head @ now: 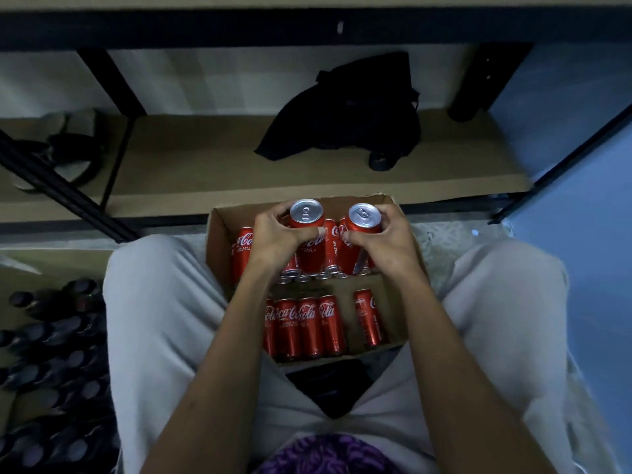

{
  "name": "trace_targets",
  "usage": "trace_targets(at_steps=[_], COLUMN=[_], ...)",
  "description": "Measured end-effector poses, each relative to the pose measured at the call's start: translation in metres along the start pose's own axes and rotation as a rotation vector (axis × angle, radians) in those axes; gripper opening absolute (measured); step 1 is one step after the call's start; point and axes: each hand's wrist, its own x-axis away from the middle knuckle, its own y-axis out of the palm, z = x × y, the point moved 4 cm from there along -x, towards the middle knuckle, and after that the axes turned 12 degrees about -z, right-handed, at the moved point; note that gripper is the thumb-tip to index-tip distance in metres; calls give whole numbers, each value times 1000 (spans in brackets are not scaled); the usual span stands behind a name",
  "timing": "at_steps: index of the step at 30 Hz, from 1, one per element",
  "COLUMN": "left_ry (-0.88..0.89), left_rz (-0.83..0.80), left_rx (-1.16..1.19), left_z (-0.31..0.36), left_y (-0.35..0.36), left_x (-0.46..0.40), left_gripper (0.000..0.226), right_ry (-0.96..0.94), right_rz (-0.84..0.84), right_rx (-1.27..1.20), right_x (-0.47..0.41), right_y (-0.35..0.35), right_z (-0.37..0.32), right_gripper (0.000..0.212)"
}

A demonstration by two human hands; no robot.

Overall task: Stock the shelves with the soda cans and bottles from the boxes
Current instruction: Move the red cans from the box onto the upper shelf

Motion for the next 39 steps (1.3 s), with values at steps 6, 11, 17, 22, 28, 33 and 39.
trace_targets(at_steps=[6, 11, 17, 22, 28, 33, 39], left_ry=[33, 39, -35, -55, -58, 9, 110], left_rz=[-96, -102, -149, -149, -132, -162, -166], left_rx=[-37, -73, -58, -43, -31, -63, -76], left_z=[19, 34, 97, 178, 291, 392, 496], left_y=[-5, -4, -10, -12, -17, -24, -38], left_x=[-24, -50, -37, -9, 19, 32, 39], left_gripper=[50, 58, 63, 56, 65, 54, 59], right_ry=[-94, -117, -131, -108, -123, -163, -266], right_rz=[-51, -110, -159, -193, -202, -226, -197], right_rx=[-52, -62, -53, -24, -86, -100, -41], right_x=[-20, -42, -27, 2, 34, 52, 61], right_y=[2, 5, -4, -20, -40, -57, -74], right_z=[-14, -37, -98, -176, -284, -377, -474], right_gripper=[52, 46, 44, 47, 48, 47, 59])
